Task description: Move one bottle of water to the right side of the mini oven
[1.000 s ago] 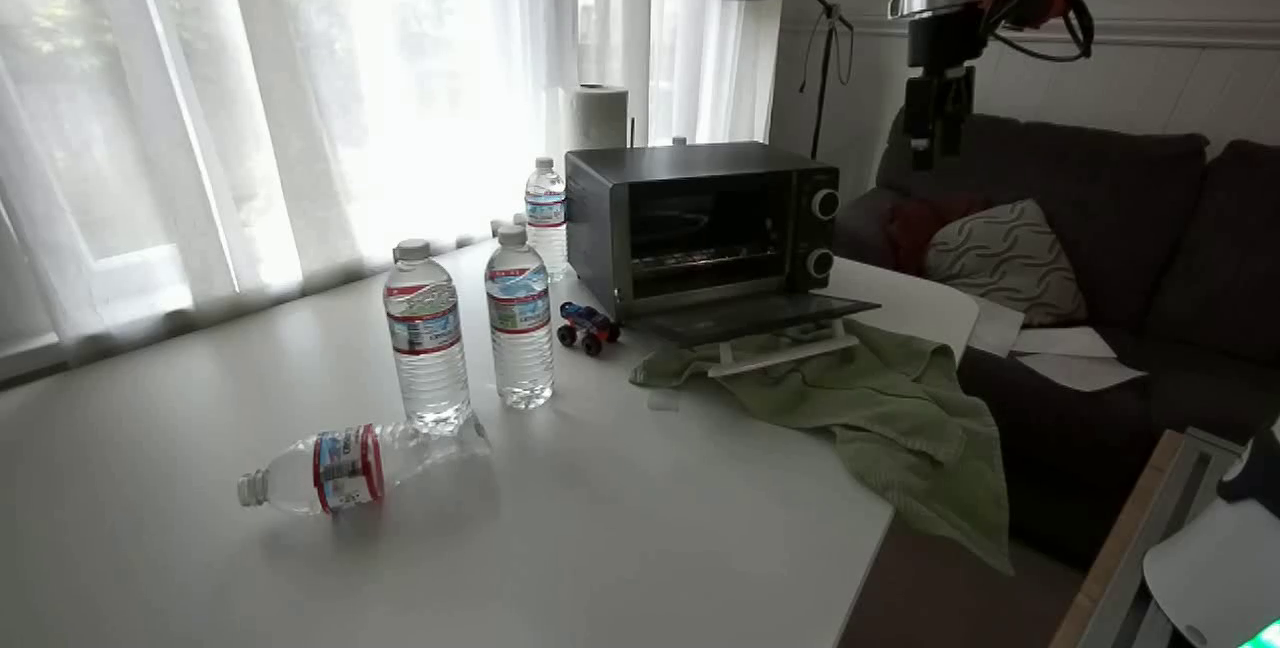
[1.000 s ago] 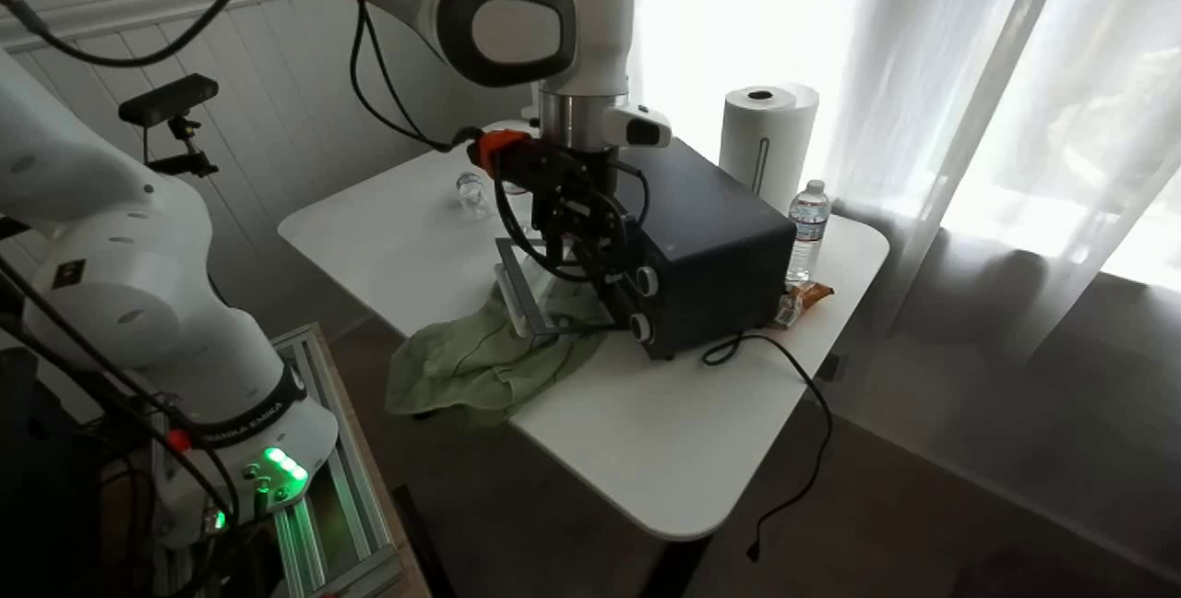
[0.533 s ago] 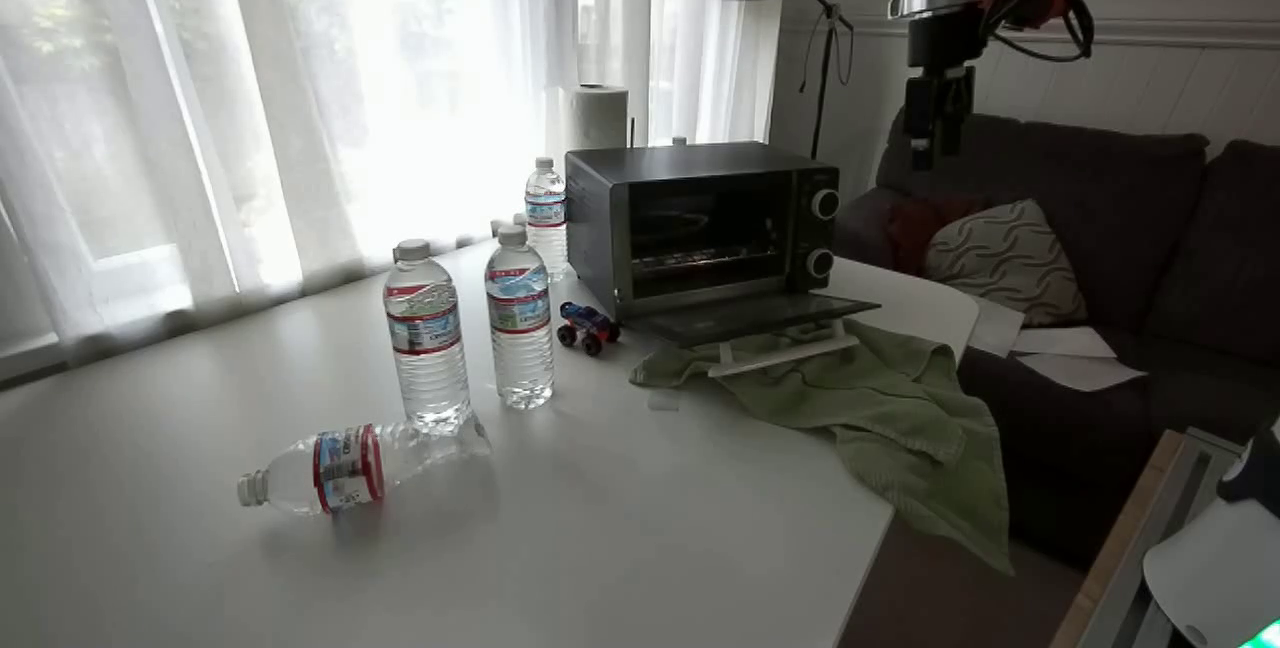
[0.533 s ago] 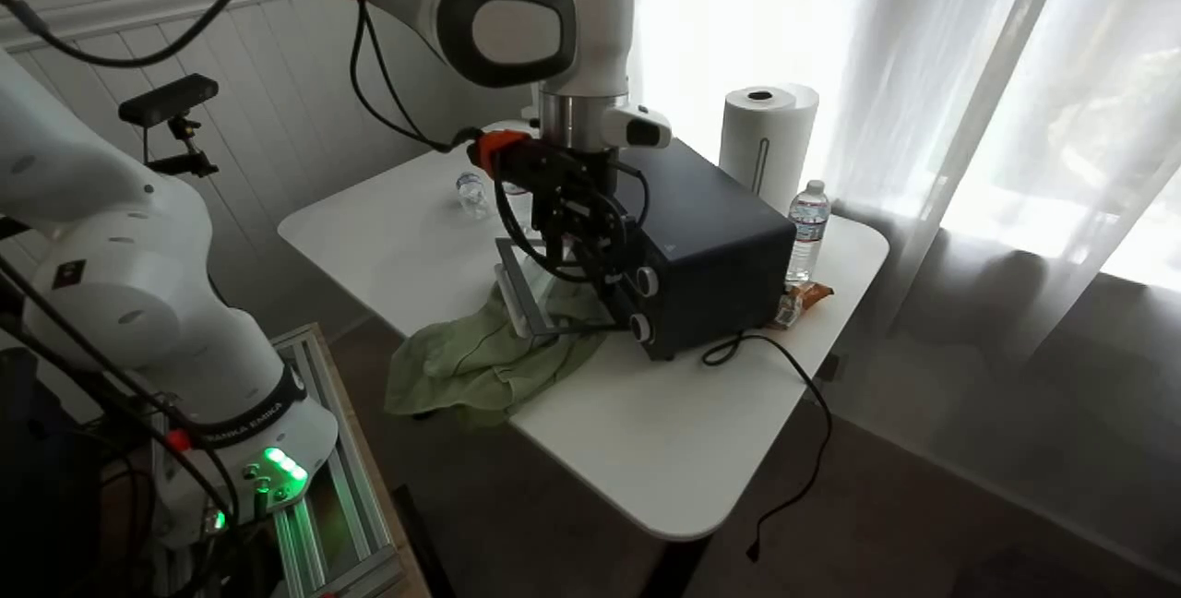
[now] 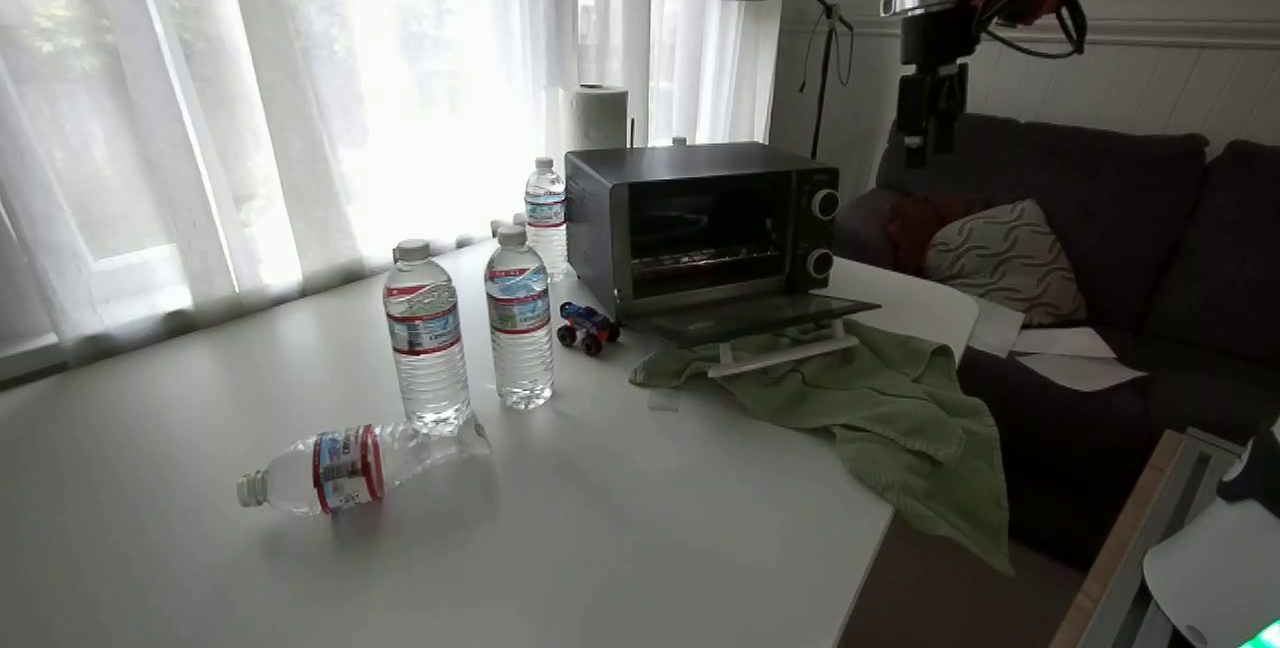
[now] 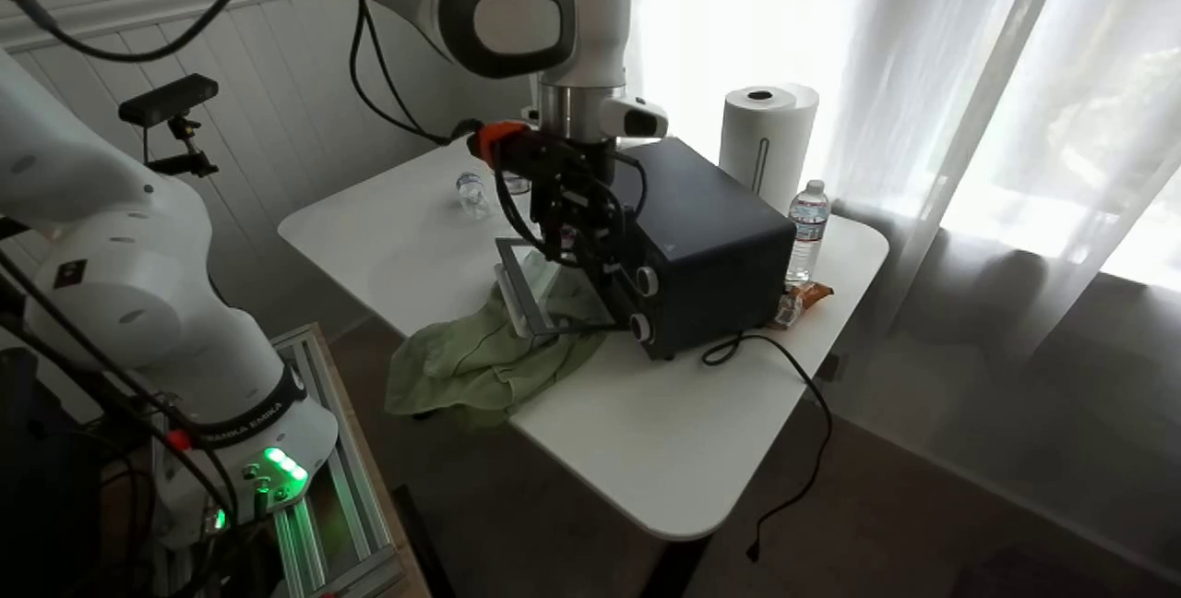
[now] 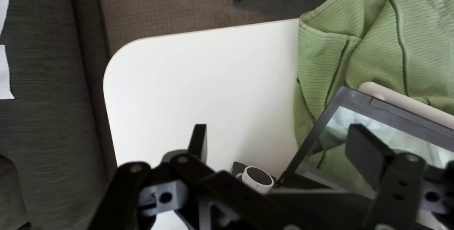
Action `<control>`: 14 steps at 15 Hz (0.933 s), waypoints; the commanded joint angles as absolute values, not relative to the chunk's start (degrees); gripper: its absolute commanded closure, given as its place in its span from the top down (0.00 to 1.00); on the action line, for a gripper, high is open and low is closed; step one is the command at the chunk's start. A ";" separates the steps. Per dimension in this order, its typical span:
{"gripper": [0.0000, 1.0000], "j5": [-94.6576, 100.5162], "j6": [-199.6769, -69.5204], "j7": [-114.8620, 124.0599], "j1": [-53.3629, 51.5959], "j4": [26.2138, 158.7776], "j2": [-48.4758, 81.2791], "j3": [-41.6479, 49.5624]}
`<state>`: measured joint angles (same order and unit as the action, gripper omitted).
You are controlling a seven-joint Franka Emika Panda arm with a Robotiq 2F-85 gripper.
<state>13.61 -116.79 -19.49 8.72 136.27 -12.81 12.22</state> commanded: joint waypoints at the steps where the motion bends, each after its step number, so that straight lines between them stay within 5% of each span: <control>1: 1.00 11.69 -111.41 -16.40 6.16 133.05 -13.51 8.48; 14: 1.00 7.72 -103.46 -0.56 -6.73 124.73 -11.69 -7.33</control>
